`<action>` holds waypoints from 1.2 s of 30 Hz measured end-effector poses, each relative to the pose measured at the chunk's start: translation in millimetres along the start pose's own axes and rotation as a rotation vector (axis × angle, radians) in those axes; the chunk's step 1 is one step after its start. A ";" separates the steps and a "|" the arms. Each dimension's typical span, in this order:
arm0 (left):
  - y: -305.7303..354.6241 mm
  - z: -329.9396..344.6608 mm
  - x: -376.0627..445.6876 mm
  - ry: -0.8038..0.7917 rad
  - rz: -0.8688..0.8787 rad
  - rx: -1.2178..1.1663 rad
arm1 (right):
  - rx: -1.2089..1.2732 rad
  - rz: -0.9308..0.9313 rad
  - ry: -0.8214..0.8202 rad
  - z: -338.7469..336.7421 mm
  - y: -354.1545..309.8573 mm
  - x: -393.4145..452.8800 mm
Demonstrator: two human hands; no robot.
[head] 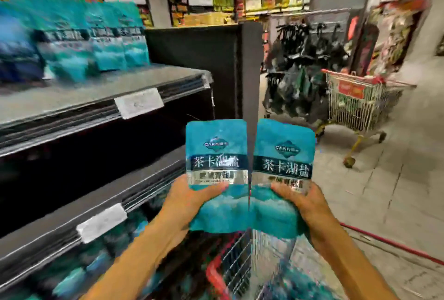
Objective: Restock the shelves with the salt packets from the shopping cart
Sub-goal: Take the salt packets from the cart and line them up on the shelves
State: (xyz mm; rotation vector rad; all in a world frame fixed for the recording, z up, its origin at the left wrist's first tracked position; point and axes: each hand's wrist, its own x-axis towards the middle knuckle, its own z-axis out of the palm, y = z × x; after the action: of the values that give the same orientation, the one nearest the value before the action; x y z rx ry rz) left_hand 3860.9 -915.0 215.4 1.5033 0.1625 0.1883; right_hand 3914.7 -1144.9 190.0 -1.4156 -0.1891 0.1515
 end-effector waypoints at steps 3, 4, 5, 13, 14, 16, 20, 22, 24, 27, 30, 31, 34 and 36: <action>57.5 -34.6 -18.1 0.055 0.165 0.010 | 0.080 -0.126 -0.136 53.2 -46.1 8.9; 76.7 -45.4 -23.2 0.077 0.214 0.014 | 0.106 -0.161 -0.165 67.5 -59.6 13.0; 96.7 -55.9 -28.1 0.094 0.261 0.016 | 0.130 -0.191 -0.191 82.2 -73.7 17.2; 237.9 -128.9 0.3 0.308 0.464 0.042 | 0.180 -0.330 -0.448 198.7 -183.4 86.6; 250.9 -139.6 14.1 0.341 0.454 0.032 | 0.176 -0.336 -0.461 212.2 -192.4 104.9; 269.6 -159.9 41.8 0.402 0.412 0.036 | 0.140 -0.340 -0.471 237.4 -207.1 144.2; 278.6 -193.1 108.8 0.531 0.336 0.039 | 0.005 -0.264 -0.496 278.2 -224.4 232.3; 269.4 -203.7 143.1 0.600 0.298 0.048 | -0.051 -0.218 -0.506 294.0 -223.7 272.6; 257.2 -214.6 182.5 0.662 0.253 0.048 | -0.062 -0.164 -0.500 307.8 -219.7 313.3; 240.9 -227.1 234.7 0.707 0.177 0.071 | -0.052 -0.032 -0.474 323.3 -208.9 365.8; 227.6 -238.3 281.3 0.717 0.155 0.149 | -0.094 0.089 -0.470 334.5 -196.5 407.5; 224.4 -243.1 292.4 0.721 0.158 0.178 | -0.102 0.097 -0.471 338.5 -193.0 417.5; 219.2 -254.6 317.8 0.769 0.169 0.270 | -0.115 0.077 -0.480 355.7 -189.5 446.7; 217.5 -262.5 328.2 0.763 0.169 0.329 | -0.126 0.072 -0.486 368.1 -187.5 461.0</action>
State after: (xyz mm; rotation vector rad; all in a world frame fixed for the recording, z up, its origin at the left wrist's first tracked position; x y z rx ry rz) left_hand 4117.2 -573.6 419.5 1.7061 0.7031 0.9063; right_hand 4281.7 -717.9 447.0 -1.4929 -0.5559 0.5525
